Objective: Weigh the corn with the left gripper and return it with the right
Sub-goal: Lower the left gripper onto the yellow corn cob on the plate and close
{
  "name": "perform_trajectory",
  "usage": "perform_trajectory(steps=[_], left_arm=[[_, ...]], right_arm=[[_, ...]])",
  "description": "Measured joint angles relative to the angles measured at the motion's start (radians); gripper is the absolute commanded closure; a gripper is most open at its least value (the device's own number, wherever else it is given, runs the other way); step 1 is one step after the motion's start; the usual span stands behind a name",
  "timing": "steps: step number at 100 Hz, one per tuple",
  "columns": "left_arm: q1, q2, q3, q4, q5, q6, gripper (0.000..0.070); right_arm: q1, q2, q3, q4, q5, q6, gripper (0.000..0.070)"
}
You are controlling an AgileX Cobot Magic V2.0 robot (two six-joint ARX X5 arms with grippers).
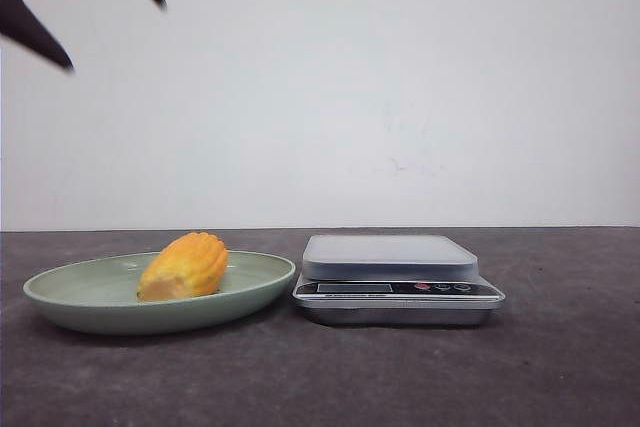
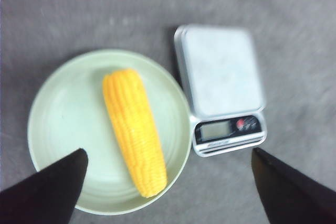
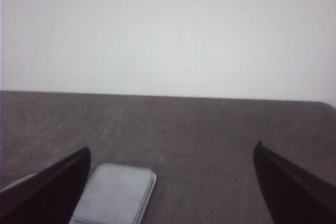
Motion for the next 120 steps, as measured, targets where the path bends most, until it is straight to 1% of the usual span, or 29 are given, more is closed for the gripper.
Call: perform_trajectory(steps=[15, 25, 46, 61, 78, 80, 82, 84, 87, 90, 96, 97, 100, 120], left_arm=[[-0.029, 0.144, 0.0, 0.0, 0.0, 0.0, 0.0116], [-0.045, 0.227, 0.0, 0.0, 0.0, 0.004, 0.0116], [-0.081, 0.376, 0.0, 0.011, 0.0, 0.014, 0.0116], [-0.1, 0.447, 0.0, 0.035, 0.0, 0.015, 0.0116], [-0.119, 0.48, 0.0, 0.06, -0.007, 0.015, 0.0121], [-0.122, 0.483, 0.0, 0.063, -0.019, 0.015, 0.0135], [-0.125, 0.484, 0.0, 0.065, -0.027, 0.015, 0.0167], [-0.127, 0.486, 0.0, 0.069, -0.037, 0.016, 0.0213], [-0.13, 0.487, 0.0, 0.074, -0.052, 0.02, 0.0302], [-0.133, 0.488, 0.0, 0.078, -0.067, 0.024, 0.0421], [-0.136, 0.489, 0.0, 0.08, -0.079, 0.043, 0.0689], [-0.137, 0.489, 0.0, 0.08, -0.079, 0.047, 0.07], [-0.137, 0.489, 0.0, 0.079, -0.08, 0.058, 0.0687], [-0.138, 0.489, 0.002, 0.073, -0.079, 0.141, 0.0689]], right_arm=[[0.0, 0.0, 0.0, -0.059, 0.0, 0.006, 0.0075], [0.0, 0.0, 0.0, -0.087, 0.0, 0.039, 0.0075], [0.0, 0.0, 0.0, -0.089, 0.0, 0.105, 0.0077], [0.0, 0.0, 0.0, -0.089, 0.0, 0.117, 0.008], [0.0, 0.0, 0.0, -0.089, 0.0, 0.129, 0.008], [0.0, 0.0, 0.0, -0.089, 0.0, 0.133, 0.008], [0.0, 0.0, 0.0, -0.089, 0.0, 0.135, 0.008], [0.0, 0.0, 0.0, -0.089, 0.0, 0.137, 0.008], [0.0, 0.0, 0.0, -0.089, 0.0, 0.14, 0.008], [0.0, 0.0, 0.0, -0.089, 0.0, 0.14, 0.008], [0.0, 0.0, 0.0, -0.089, 0.0, 0.142, 0.008], [0.0, 0.0, 0.0, -0.089, 0.0, 0.142, 0.008], [0.0, 0.0, 0.0, -0.089, 0.0, 0.143, 0.008], [0.0, 0.0, 0.0, -0.089, 0.0, 0.143, 0.008]])
